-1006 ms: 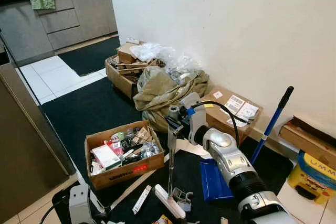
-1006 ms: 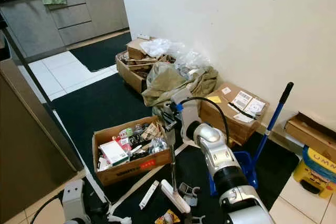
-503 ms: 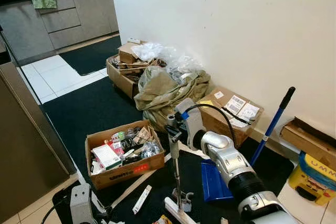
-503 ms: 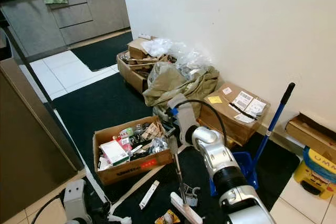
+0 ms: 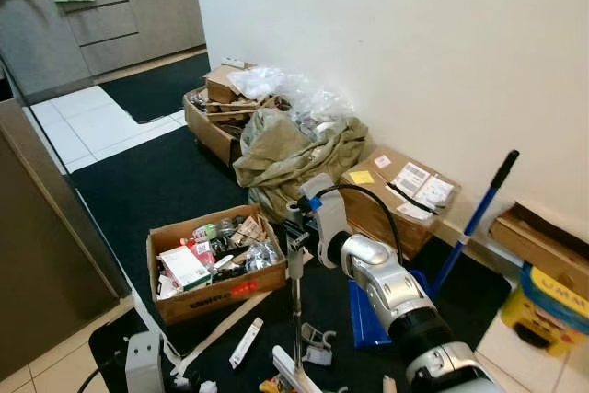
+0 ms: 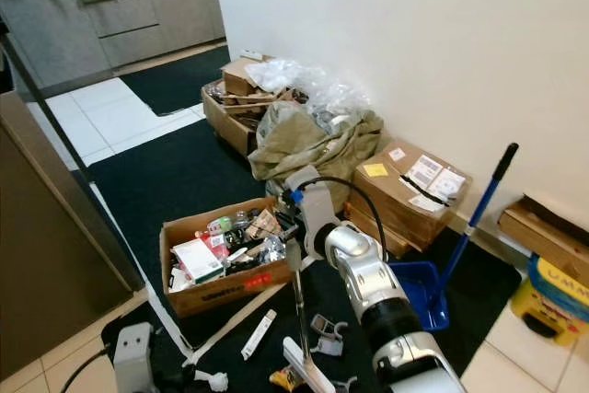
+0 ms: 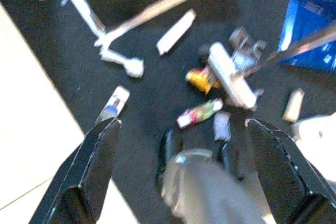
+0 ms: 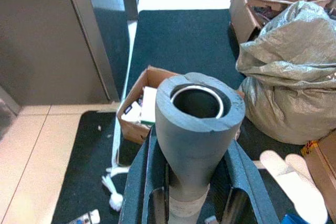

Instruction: Sweep floor

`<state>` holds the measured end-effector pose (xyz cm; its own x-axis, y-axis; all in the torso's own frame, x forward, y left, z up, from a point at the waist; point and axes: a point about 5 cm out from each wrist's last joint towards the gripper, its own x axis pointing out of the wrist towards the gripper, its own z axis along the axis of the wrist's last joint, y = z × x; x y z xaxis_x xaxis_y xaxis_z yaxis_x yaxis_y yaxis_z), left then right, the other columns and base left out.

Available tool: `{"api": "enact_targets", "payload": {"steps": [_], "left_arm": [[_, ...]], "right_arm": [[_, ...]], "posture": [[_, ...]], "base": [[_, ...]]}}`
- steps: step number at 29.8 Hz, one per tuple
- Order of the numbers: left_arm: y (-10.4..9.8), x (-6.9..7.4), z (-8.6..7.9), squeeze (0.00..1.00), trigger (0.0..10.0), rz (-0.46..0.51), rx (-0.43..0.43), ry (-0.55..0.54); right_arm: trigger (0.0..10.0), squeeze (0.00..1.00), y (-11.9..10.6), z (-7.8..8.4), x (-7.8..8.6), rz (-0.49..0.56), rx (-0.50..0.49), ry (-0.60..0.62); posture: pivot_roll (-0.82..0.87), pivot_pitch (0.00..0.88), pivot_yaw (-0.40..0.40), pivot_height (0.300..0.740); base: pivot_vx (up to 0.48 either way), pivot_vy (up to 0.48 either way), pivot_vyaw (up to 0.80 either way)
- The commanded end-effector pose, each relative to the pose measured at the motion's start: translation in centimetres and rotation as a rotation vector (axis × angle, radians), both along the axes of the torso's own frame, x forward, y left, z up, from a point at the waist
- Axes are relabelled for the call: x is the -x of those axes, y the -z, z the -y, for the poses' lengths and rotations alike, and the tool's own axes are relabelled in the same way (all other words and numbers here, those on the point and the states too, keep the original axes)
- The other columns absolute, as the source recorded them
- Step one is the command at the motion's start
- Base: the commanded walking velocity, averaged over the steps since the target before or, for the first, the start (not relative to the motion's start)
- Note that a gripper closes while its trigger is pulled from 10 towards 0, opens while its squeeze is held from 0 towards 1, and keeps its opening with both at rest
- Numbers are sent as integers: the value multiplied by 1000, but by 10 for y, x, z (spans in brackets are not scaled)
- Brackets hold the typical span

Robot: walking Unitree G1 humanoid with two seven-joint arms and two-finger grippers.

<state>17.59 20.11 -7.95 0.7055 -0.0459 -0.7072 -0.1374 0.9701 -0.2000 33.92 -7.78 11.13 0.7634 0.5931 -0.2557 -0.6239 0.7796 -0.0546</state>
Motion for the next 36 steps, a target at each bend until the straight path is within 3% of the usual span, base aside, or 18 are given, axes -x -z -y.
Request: {"api": "enact_targets", "payload": {"steps": [1,7,10,14,19,20,22,25,36], "left_arm": [[5,16,-6,0,10000,-34,-21,37],[8,26,-8,0,10000,-43,-34,79],[8,33,-11,0,10000,-34,-40,97],[4,25,-14,0,10000,6,-48,113],[2,21,-15,0,10000,24,-51,117],[-1,18,-17,0,10000,43,-54,125],[-1,18,-17,0,10000,43,-54,125],[-4,14,-18,0,10000,69,-61,133],[-7,9,-15,0,10000,101,-65,150]], "right_arm": [[10000,0,12,2,8,-74,-45,32],[10000,0,7,3,3,-7,-47,103],[10000,0,5,7,-1,67,32,172],[10000,0,-6,21,-13,161,61,292],[10000,0,-14,27,-18,208,73,339],[10000,0,-20,36,-24,247,120,387],[10000,0,-20,36,-24,247,120,387],[10000,0,-31,57,-33,308,235,485],[10000,0,-51,86,-37,421,296,561]], "posture": [[-56,185,25,740],[-46,222,33,740],[-31,261,44,740],[-5,295,49,740],[3,307,51,740],[5,310,52,740],[5,310,52,740],[10,314,49,740],[7,301,53,740]], "base": [[0,0,0],[0,0,0],[0,0,0],[0,0,0],[0,0,0],[0,0,0],[0,0,0],[0,0,0],[0,0,0]]}}
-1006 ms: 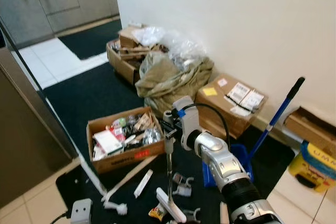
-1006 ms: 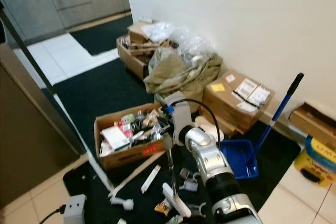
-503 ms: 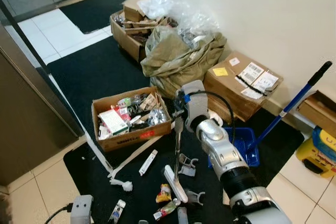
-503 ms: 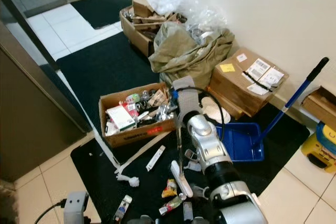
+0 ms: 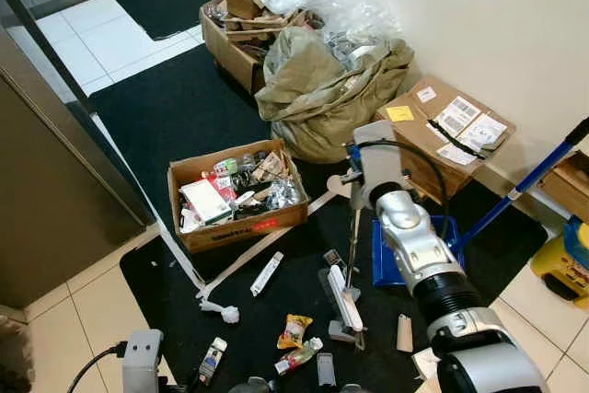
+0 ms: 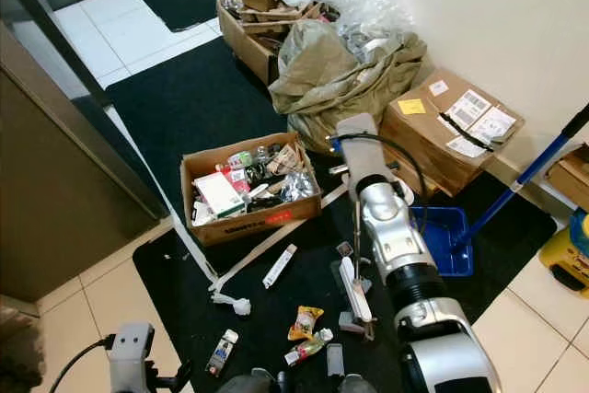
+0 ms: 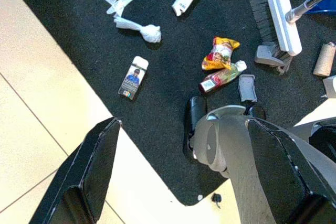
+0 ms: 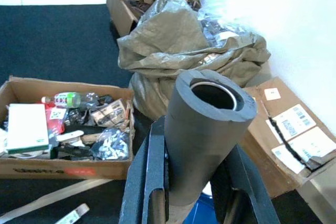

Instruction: Sweep floor

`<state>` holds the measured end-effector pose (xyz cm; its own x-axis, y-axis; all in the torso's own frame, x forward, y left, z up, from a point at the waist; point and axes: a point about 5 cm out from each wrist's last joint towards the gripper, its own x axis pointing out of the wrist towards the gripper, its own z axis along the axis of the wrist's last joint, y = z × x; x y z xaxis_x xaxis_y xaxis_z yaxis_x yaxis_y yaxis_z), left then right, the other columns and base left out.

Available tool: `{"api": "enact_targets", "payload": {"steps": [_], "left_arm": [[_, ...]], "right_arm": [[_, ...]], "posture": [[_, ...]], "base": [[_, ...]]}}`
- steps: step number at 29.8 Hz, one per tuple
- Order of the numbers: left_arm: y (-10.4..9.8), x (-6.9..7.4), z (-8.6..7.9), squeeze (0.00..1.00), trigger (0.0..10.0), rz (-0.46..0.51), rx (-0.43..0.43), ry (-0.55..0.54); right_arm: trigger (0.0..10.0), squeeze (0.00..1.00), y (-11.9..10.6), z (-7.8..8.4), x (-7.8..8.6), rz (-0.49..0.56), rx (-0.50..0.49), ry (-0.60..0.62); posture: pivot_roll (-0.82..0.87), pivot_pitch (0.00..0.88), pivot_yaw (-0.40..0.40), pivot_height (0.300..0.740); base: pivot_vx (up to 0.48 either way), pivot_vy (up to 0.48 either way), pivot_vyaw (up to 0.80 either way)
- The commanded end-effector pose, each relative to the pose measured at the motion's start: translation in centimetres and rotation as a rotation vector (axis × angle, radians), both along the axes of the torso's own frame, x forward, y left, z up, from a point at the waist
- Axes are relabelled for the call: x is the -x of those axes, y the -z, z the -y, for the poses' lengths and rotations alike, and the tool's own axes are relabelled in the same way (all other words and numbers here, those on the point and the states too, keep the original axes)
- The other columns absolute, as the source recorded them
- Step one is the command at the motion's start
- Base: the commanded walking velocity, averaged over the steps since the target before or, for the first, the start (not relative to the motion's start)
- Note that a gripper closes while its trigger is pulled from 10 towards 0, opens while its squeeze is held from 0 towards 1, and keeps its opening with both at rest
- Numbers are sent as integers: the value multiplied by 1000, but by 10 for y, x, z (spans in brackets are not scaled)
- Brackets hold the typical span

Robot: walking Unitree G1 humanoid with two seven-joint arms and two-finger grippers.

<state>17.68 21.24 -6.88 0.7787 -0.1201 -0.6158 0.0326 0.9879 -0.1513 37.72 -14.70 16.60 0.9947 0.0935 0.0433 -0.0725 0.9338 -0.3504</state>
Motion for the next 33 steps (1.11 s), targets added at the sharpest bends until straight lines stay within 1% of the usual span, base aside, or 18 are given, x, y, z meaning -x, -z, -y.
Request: {"api": "enact_targets", "payload": {"steps": [1,2,3,5,6,7,8,11,15,19,28,33], "left_arm": [[4,10,-4,0,10000,-27,-10,-1],[2,7,-3,0,10000,-17,-11,3],[2,7,-3,0,10000,-17,-11,3],[0,1,-2,0,10000,2,-10,9],[0,1,-2,0,10000,2,-10,9],[-1,-1,-2,0,10000,9,-9,11],[-1,-1,-2,0,10000,9,-9,11],[-2,-3,1,0,10000,16,-9,21],[-3,-4,1,0,10000,18,-10,24],[-5,-11,4,0,10000,32,-10,36],[-5,-12,7,0,10000,29,-8,46],[-5,-14,9,0,10000,22,-9,51]], "right_arm": [[10000,0,4,16,1,1,116,59],[10000,0,-1,23,-2,27,118,83],[10000,0,-1,23,-2,27,118,83],[10000,0,-12,33,-6,75,116,125],[10000,0,-12,33,-6,75,116,125],[10000,0,-16,37,-7,98,111,145],[10000,0,-16,37,-7,98,111,145],[10000,0,-25,42,-8,143,102,181],[10000,0,-27,44,-8,155,97,187],[10000,0,-34,46,-8,185,55,185],[10000,0,-36,49,-10,194,44,194],[10000,0,-37,52,-11,186,15,203]], "posture": [[7,301,53,740],[7,294,53,740],[7,294,53,740],[7,287,55,740],[7,287,55,740],[5,282,58,740],[5,282,58,740],[2,272,59,740],[4,271,57,740],[-5,263,60,740],[-14,259,66,740],[-22,250,66,740]], "base": [[0,0,0],[0,0,0],[0,0,0],[0,0,0],[0,0,0],[0,0,0],[0,0,0],[0,0,0],[0,0,0],[0,0,0],[0,0,0],[0,0,0]]}}
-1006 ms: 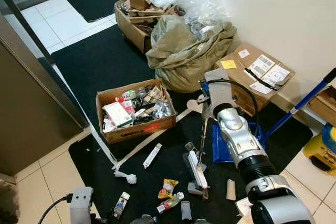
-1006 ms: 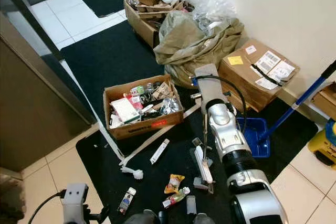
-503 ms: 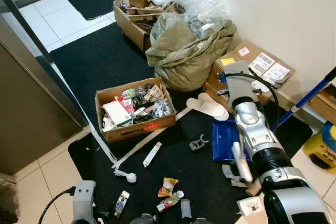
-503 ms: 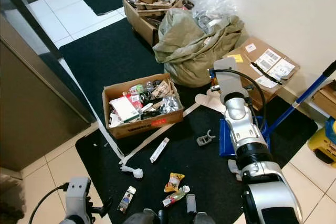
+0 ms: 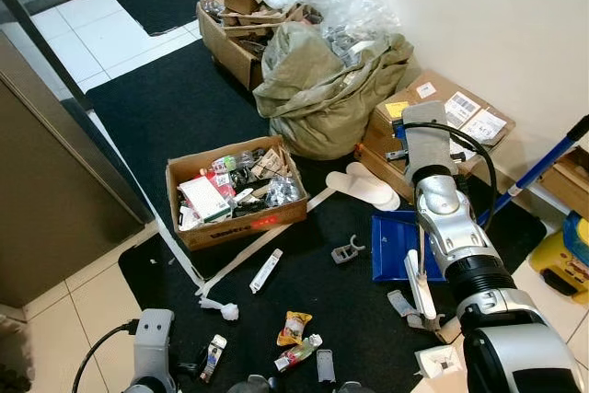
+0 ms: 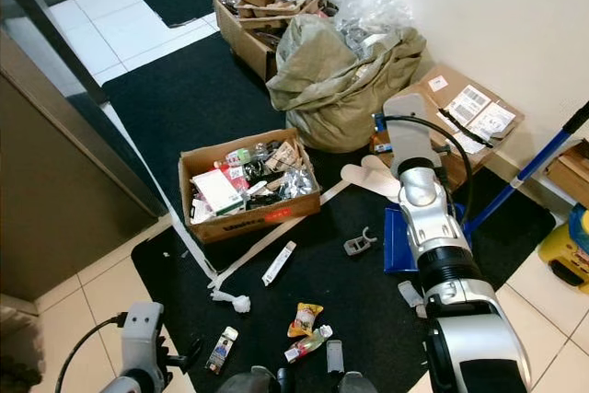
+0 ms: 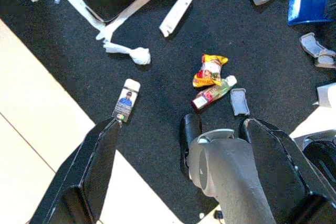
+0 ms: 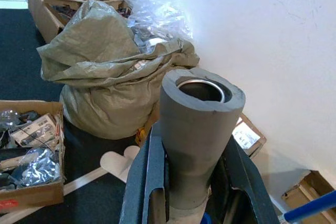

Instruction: Sweep floor

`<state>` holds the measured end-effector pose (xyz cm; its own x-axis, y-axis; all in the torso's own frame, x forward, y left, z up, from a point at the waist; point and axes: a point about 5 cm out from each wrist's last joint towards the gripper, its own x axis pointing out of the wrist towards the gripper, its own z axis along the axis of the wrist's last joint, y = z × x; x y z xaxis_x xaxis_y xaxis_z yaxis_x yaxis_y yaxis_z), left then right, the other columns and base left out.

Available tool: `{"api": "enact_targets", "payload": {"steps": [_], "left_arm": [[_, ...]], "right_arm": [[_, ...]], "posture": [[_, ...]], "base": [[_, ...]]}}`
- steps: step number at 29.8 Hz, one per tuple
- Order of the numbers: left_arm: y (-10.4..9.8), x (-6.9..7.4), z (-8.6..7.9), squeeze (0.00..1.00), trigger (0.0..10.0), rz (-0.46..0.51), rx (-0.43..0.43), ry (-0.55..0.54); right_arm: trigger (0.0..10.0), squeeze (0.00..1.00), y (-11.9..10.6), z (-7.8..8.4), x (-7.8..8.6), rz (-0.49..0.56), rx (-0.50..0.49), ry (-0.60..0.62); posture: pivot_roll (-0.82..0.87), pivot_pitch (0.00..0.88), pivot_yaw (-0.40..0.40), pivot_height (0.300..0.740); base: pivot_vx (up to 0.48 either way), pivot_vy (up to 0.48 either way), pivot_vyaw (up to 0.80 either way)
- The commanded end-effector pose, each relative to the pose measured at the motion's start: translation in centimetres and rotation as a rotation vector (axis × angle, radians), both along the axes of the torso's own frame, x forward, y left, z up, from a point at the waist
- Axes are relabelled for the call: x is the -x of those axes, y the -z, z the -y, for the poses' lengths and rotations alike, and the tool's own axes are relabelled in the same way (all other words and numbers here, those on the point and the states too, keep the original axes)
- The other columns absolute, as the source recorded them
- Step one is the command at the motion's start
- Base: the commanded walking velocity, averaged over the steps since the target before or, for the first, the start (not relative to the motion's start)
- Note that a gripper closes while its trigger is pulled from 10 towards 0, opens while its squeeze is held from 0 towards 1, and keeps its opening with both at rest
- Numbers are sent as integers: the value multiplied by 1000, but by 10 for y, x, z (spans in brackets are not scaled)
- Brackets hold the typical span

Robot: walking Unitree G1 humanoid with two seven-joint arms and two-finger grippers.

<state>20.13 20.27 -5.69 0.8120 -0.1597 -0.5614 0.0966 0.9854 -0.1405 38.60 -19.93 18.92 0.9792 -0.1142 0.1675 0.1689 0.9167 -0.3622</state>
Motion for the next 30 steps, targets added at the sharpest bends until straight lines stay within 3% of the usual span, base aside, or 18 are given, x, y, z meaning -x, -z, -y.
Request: {"api": "enact_targets", "payload": {"steps": [1,7,9,15,22,24,30], "left_arm": [[7,10,0,0,10000,-51,-5,-3],[8,9,0,0,10000,-64,-10,-6],[11,12,2,0,10000,-99,-17,-17],[16,16,6,0,10000,-143,-18,-30],[16,14,6,0,10000,-152,-21,-39],[15,11,3,0,10000,-162,-32,-55],[15,10,0,0,10000,-173,-45,-70]], "right_arm": [[10000,0,-15,0,-2,61,-6,-16],[10000,0,-24,4,-3,67,-27,-24],[10000,0,-47,12,-3,109,-28,-26],[10000,0,-83,21,-1,210,-21,-26],[10000,0,-89,15,-1,211,-92,-83],[10000,0,-89,7,-4,140,-161,-159],[10000,0,-84,-1,-5,65,-209,-225]], "posture": [[-27,241,64,740],[-41,219,58,740],[-63,177,42,740],[-83,130,38,740],[-84,103,36,740],[-86,81,38,740],[-89,74,38,740]], "base": [[0,0,0],[0,0,0],[0,0,0],[0,0,0],[0,0,0],[0,0,0],[0,0,0]]}}
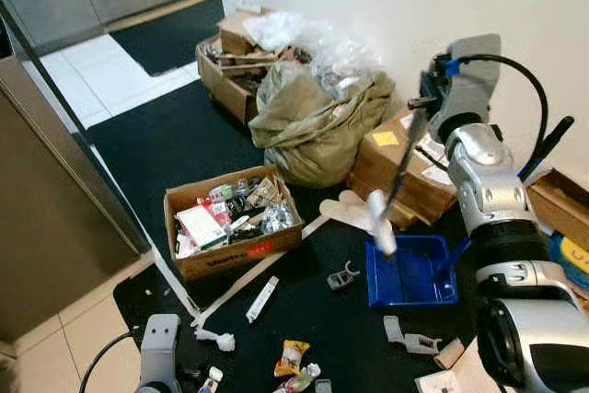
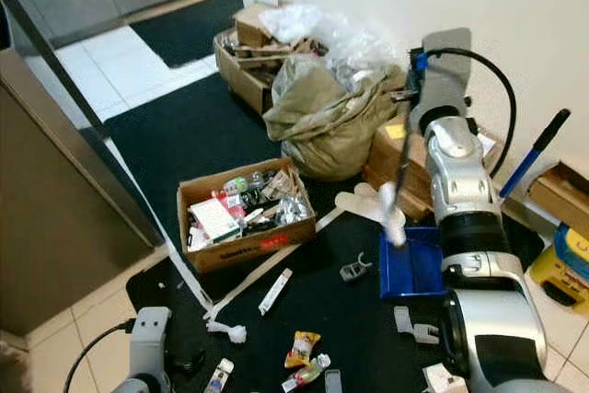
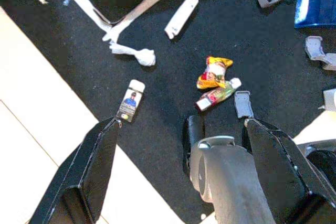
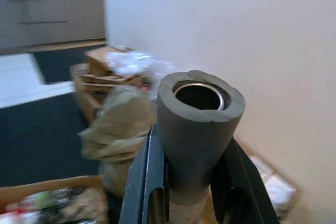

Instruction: Sweep floor

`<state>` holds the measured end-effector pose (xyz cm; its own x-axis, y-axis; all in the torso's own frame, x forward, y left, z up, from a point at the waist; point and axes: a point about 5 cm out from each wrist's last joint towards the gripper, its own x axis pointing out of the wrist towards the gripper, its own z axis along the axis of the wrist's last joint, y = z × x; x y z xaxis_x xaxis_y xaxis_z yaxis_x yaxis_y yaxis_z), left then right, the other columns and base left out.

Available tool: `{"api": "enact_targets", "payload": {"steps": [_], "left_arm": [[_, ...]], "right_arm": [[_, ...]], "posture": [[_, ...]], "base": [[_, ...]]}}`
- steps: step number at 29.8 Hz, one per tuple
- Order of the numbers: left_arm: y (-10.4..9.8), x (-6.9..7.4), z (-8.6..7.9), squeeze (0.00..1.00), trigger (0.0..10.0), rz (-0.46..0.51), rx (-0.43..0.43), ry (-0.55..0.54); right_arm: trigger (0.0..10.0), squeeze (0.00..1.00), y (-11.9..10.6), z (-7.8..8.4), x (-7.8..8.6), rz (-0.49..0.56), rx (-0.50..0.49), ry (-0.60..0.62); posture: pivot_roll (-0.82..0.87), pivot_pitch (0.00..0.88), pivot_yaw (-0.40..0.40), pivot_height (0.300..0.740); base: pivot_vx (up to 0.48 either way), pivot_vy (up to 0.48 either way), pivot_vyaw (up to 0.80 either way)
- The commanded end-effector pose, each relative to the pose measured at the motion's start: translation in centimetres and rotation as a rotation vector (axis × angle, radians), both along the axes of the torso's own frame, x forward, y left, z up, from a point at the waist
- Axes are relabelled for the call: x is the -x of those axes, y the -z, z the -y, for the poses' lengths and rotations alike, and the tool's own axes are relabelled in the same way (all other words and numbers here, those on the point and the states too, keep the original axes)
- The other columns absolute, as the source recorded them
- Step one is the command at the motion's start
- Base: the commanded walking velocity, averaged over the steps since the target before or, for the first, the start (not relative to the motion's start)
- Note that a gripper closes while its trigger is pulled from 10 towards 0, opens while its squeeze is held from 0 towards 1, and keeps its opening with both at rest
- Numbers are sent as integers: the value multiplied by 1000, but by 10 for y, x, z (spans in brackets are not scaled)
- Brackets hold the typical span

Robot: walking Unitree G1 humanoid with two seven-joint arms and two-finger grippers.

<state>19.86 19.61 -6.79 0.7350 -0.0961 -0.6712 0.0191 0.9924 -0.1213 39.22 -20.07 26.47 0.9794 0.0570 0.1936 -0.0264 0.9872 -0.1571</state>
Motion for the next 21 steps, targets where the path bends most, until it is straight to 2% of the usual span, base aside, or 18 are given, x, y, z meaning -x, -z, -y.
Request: {"api": "enact_targets", "payload": {"steps": [1,2,3,4,5,6,7,10,14,17,18,20,21], "left_arm": [[5,8,-9,0,10000,-53,-28,-21],[5,8,-9,0,10000,-53,-28,-21],[6,10,-10,0,10000,-64,-33,-27],[6,10,-10,0,10000,-64,-33,-27],[6,11,-10,0,10000,-72,-37,-30],[7,13,-10,0,10000,-81,-40,-32],[7,13,-10,0,10000,-81,-40,-32],[9,16,-12,0,10000,-97,-49,-35],[9,17,-13,0,10000,-101,-51,-36],[10,19,-14,0,10000,-110,-59,-39],[11,21,-15,0,10000,-116,-63,-41],[11,21,-15,0,10000,-116,-63,-41],[12,23,-15,0,10000,-121,-65,-42]], "right_arm": [[10000,0,9,-13,1,-70,-8,-86],[10000,0,9,-13,1,-70,-8,-86],[10000,0,20,-18,2,-126,-10,-124],[10000,0,20,-18,2,-126,-10,-124],[10000,0,30,-22,3,-170,-15,-152],[10000,0,41,-29,5,-214,-49,-189],[10000,0,41,-29,5,-214,-49,-189],[10000,0,64,-47,11,-272,-123,-246],[10000,0,69,-51,12,-275,-123,-244],[10000,0,79,-59,15,-281,-153,-244],[10000,0,85,-67,18,-285,-167,-267],[10000,0,85,-67,18,-285,-167,-267],[10000,0,90,-75,21,-286,-185,-302]], "posture": [[-87,60,39,740],[-87,60,39,740],[-86,59,39,740],[-86,59,39,740],[-85,55,39,740],[-84,49,39,740],[-84,49,39,740],[-82,50,33,740],[-82,50,33,740],[-75,52,27,740],[-67,51,24,740],[-67,51,24,740],[-59,52,18,740]], "base": [[0,0,0],[0,0,0],[0,0,0],[0,0,0],[0,0,0],[0,0,0],[0,0,0],[0,0,0],[0,0,0],[0,0,0],[0,0,0],[0,0,0],[0,0,0]]}}
